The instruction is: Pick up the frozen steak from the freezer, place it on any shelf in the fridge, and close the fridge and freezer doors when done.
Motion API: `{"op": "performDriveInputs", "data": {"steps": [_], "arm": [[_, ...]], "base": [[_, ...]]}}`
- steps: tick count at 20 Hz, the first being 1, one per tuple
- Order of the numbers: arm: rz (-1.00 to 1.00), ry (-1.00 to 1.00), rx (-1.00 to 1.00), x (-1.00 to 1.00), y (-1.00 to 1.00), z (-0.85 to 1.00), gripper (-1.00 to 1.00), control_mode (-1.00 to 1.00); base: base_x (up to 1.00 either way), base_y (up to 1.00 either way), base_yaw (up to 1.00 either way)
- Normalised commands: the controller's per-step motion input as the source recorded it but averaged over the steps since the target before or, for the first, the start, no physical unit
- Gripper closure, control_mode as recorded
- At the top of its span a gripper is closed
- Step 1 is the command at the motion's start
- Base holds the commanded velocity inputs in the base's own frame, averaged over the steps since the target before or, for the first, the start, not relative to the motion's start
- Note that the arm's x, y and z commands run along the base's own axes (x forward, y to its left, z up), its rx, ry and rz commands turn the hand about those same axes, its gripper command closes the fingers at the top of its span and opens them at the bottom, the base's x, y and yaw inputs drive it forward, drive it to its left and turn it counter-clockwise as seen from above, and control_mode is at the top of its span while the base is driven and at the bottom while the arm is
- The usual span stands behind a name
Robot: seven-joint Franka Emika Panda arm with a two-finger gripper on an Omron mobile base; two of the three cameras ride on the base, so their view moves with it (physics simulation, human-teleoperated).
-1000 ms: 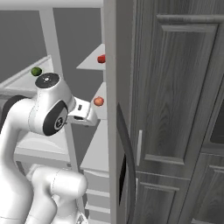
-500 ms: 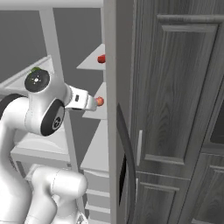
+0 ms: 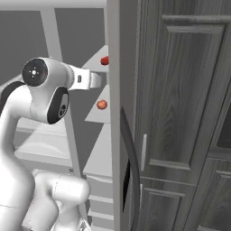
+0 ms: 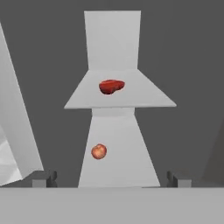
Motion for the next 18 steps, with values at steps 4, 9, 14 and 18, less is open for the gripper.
{"op": "performDriveInputs", "data": {"steps": [4,9,14,18], "arm": [[-0.02,-0.01,0.0,0.64,0.0,0.54,-1.0,-1.0],[-0.01,0.05,0.0,0.73,-0.1,0.05,-1.0,-1.0],[0.0,0.09,-0.01,0.74,-0.12,0.0,-1.0,-1.0],[0.0,0.08,0.0,0.8,-0.19,-0.04,-1.0,-1.0]], "base": [[0.0,0.0,0.0],[0.0,0.0,0.0],[0.0,0.0,0.0],[0.0,0.0,0.0]]}}
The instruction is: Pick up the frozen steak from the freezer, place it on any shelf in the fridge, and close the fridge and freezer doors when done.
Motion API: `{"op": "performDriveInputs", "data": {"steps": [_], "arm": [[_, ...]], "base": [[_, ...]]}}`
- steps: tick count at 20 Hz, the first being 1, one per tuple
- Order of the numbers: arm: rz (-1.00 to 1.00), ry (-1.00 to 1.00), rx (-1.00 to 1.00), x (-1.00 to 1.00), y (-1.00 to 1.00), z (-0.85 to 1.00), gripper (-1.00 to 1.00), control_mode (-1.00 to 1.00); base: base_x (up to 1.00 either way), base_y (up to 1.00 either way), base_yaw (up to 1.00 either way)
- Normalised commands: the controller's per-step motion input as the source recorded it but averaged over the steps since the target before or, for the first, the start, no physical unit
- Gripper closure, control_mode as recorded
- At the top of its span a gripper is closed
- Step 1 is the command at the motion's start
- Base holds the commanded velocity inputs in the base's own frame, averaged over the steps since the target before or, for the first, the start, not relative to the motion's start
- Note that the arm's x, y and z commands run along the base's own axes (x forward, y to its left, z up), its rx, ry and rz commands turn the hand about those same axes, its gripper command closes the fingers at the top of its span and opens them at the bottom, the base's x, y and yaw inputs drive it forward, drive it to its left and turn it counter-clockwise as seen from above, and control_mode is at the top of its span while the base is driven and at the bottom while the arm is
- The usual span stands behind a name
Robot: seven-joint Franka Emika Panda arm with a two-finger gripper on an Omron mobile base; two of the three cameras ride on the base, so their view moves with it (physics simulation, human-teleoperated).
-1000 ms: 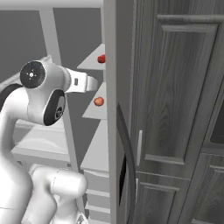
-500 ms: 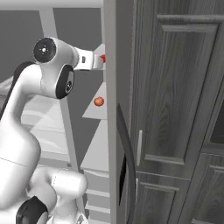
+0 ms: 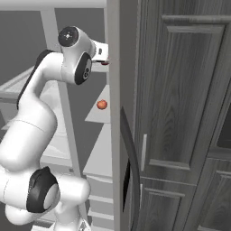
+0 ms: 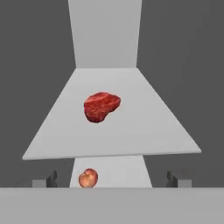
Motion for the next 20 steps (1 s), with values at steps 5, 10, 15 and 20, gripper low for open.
{"op": "performDriveInputs", "data": {"steps": [5,10,15,20], "arm": [[0.0,0.12,0.0,0.67,-0.16,-0.27,-1.0,-1.0],[0.0,0.05,0.0,0.64,-0.03,-0.27,-1.0,-1.0],[0.02,0.01,0.0,0.43,0.21,-0.06,-1.0,-1.0],[0.04,0.03,0.0,0.07,0.13,-0.21,-1.0,-1.0]], "base": [[0.0,0.0,0.0],[0.0,0.0,0.0],[0.0,0.0,0.0],[0.0,0.0,0.0]]}}
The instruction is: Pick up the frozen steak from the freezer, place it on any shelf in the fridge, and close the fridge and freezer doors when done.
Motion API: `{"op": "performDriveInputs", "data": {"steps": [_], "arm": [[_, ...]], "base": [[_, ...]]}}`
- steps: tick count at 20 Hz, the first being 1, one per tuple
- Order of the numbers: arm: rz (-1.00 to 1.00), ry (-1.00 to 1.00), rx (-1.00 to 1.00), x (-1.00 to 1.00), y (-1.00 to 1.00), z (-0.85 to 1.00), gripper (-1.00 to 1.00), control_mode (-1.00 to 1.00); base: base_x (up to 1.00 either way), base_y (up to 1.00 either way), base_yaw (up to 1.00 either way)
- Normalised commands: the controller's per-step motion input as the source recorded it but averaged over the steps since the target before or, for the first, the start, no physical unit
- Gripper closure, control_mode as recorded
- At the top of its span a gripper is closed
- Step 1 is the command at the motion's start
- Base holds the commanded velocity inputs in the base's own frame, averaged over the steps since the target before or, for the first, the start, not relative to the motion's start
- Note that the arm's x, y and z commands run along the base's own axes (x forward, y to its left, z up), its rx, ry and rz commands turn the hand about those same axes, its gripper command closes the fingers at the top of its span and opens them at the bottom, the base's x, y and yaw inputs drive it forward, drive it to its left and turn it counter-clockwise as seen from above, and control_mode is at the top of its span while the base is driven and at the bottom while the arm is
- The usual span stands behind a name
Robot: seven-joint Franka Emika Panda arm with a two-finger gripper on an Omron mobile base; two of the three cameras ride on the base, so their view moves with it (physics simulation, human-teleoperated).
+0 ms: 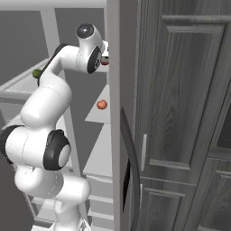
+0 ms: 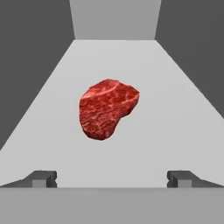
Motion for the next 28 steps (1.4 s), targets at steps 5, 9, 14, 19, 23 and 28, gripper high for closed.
{"op": "performDriveInputs", "data": {"steps": [5,9,14,19,23,28], "arm": [[0.04,0.01,0.0,0.09,0.08,-0.16,-1.0,-1.0],[0.04,0.0,0.0,0.27,0.03,-0.22,-1.0,-1.0],[0.02,0.0,0.0,0.41,0.0,-0.19,-1.0,-1.0],[0.0,0.0,0.0,0.57,0.0,-0.21,-1.0,-1.0],[0.0,0.0,0.0,0.57,0.0,-0.24,-1.0,-1.0],[0.0,0.0,0.0,0.22,-0.11,-0.56,1.0,-1.0]], "base": [[0.0,0.0,0.0],[0.0,0.0,0.0],[0.0,0.0,0.0],[0.0,0.0,0.0],[0.0,0.0,0.0],[0.0,0.0,0.0]]}}
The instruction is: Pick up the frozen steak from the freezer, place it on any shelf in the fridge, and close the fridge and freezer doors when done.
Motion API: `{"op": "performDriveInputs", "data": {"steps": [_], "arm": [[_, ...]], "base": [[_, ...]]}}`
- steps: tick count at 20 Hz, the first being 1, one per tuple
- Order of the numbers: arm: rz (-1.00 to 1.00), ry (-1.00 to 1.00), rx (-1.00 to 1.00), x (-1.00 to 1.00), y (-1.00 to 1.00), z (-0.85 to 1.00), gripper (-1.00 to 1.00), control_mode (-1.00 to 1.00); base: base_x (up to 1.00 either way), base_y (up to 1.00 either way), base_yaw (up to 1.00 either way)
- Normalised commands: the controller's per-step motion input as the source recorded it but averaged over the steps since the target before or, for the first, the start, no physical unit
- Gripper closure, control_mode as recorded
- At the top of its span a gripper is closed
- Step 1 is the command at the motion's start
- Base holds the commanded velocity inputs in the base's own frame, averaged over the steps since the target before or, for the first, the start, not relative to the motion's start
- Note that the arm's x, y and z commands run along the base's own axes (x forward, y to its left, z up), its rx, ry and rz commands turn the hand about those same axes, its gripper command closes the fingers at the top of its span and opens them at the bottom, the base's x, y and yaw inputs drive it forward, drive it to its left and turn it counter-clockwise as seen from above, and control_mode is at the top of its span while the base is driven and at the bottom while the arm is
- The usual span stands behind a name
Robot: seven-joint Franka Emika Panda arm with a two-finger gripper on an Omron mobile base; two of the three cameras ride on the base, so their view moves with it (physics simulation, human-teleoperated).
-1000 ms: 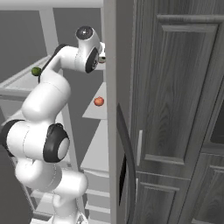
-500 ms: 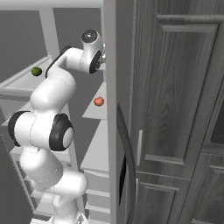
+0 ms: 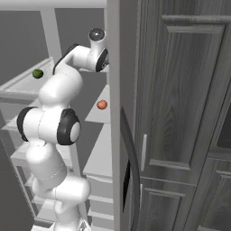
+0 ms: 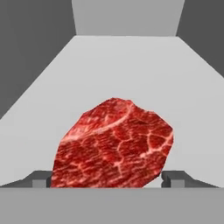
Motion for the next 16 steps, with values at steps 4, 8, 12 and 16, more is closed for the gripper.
{"op": "performDriveInputs", "data": {"steps": [4,8,12,16], "arm": [[0.0,0.0,0.0,0.0,-0.31,-0.35,1.0,-1.0],[0.0,0.0,0.01,-0.02,-0.29,-0.03,1.0,-1.0],[0.0,0.0,0.04,-0.52,-0.17,0.02,1.0,-1.0],[0.0,-0.02,0.0,-1.0,0.0,0.12,1.0,-1.0]], "base": [[0.0,0.0,0.0],[0.0,0.0,0.0],[0.0,0.0,0.0],[0.0,0.0,0.0]]}}
